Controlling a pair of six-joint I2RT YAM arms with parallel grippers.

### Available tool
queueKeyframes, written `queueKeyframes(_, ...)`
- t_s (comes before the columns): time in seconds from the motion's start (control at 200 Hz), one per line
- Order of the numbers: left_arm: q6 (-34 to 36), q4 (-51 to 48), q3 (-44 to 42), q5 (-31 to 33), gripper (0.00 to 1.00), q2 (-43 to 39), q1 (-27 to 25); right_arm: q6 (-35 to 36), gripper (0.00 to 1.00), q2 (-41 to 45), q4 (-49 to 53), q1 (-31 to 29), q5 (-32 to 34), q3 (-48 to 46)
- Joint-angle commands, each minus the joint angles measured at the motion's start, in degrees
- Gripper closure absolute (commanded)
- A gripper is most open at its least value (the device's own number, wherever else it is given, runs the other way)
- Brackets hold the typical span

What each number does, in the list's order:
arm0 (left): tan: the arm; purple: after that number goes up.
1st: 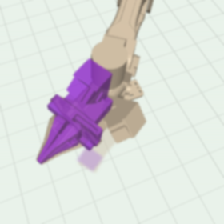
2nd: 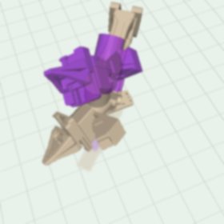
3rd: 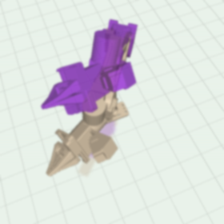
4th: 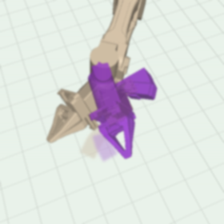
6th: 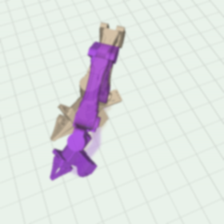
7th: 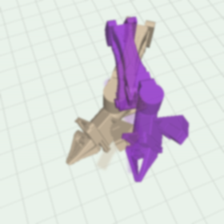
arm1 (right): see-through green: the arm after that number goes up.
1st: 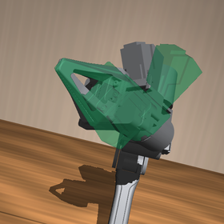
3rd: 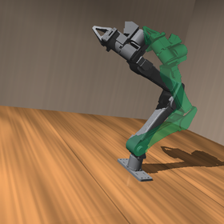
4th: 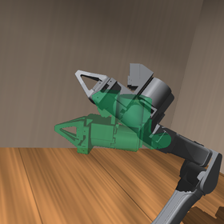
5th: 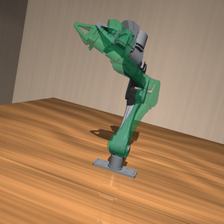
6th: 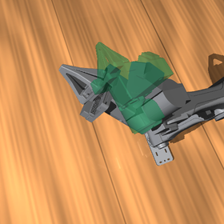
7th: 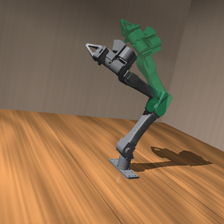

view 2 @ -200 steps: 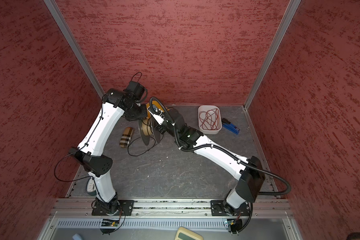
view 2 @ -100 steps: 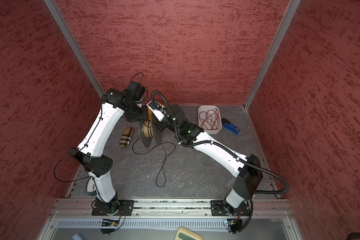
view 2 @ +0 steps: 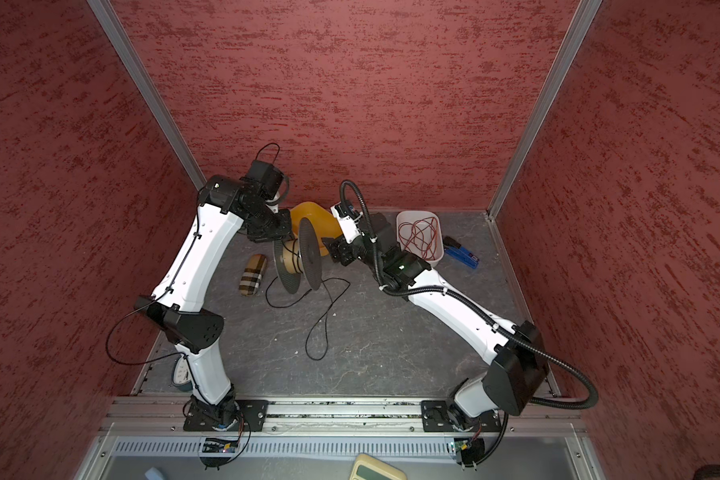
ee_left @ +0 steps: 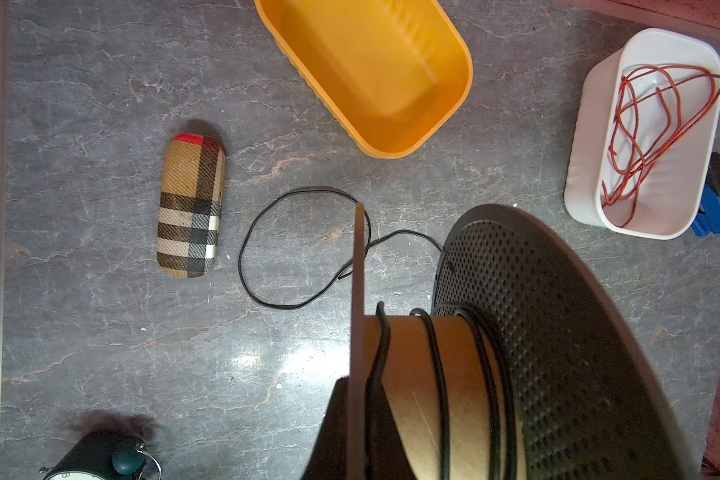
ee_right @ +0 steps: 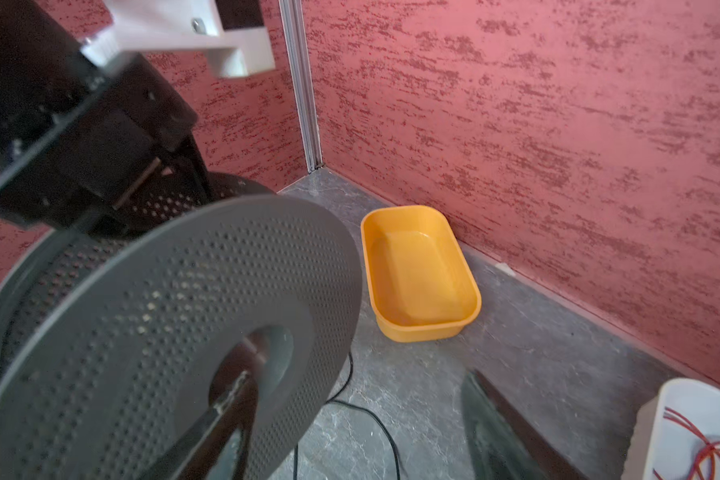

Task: Wrap the cables
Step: 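Release the cable and draw the right gripper back from the spool, then lower the right gripper and grasp the loose cable below the spool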

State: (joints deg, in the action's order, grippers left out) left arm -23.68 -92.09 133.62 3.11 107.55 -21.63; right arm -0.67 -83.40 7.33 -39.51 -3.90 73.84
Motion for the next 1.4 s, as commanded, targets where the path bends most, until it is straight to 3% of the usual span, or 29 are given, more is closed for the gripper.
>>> queueKeyframes(0.0,0.3,2.42,1.82,-2.64,1.0,-3.04,0.45,-5.0,0.11,4.51,-4.97,1.38,-1.91,-6.31)
queueKeyframes(0.225,-0.14,2.51,2.43,-4.69,1.0,-3.42,0.84,-11.07,0.09,5.04,-10.53,4.52,-13.6,-15.87)
queueKeyframes(0.526,-1.58,2.46,2.85,-7.1,1.0,-3.75,1.97,-15.34,0.15,-3.41,-20.11,4.55,-25.93,-21.21)
queueKeyframes(1.007,-5.06,4.14,3.2,-10.63,1.0,-3.84,3.5,-21.13,0.29,-16.46,-28.32,4.44,-33.13,-19.0)
queueKeyframes(1.122,-5.63,4.36,3.19,-10.66,1.0,-3.8,3.98,-23.93,0.38,-19.64,-30.39,4.42,-35.47,-17.52)
queueKeyframes(1.393,-7.98,4.51,2.72,-9.34,1.0,-3.46,5.11,-25.5,0.82,-18.6,-29.31,4.0,-33.5,-16.54)
